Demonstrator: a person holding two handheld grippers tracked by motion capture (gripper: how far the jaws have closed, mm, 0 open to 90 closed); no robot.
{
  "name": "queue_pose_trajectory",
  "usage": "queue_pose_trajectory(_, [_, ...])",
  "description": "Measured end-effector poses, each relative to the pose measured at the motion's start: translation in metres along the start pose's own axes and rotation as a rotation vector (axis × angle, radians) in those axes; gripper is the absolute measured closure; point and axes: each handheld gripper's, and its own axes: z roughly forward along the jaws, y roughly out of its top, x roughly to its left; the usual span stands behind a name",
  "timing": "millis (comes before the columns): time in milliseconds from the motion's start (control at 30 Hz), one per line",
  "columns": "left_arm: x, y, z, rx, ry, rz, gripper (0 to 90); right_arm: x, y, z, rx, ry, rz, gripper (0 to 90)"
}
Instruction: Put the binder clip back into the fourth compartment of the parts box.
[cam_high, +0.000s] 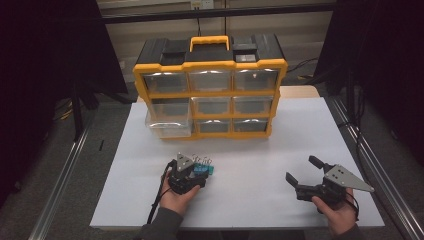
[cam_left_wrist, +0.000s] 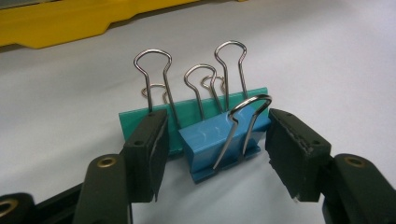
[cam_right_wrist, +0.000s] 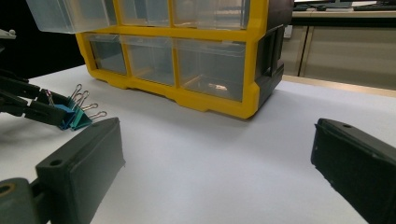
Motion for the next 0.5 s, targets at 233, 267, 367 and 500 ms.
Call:
queue_pose_trajectory(233, [-0.0003,0.0005,-0.0001,0.004,0.004,-0.001,46.7,0.0004,0.0001,0.0000,-0.006,0.001,-0.002,2.1])
queue_pose_trajectory(267, [-0.0002,0.0006,-0.0004,0.006,0.005,-0.001,47.0,0.0001,0.0001,-0.0002,-0.004,0.000,-0.003,2.1])
queue_pose_trajectory(367, [0.0001,0.0011,-0.0016,0.006,0.002,-0.009,47.4,-0.0004,0.0001,0.0000,-0.007,0.002,0.001,2.1])
queue_pose_trajectory(500, [0.0008,0.0024,-0.0045,-0.005,-0.015,-0.031,47.6,-0.0002,0.0005,-0.0006,-0.010,-0.001,0.005,2.0])
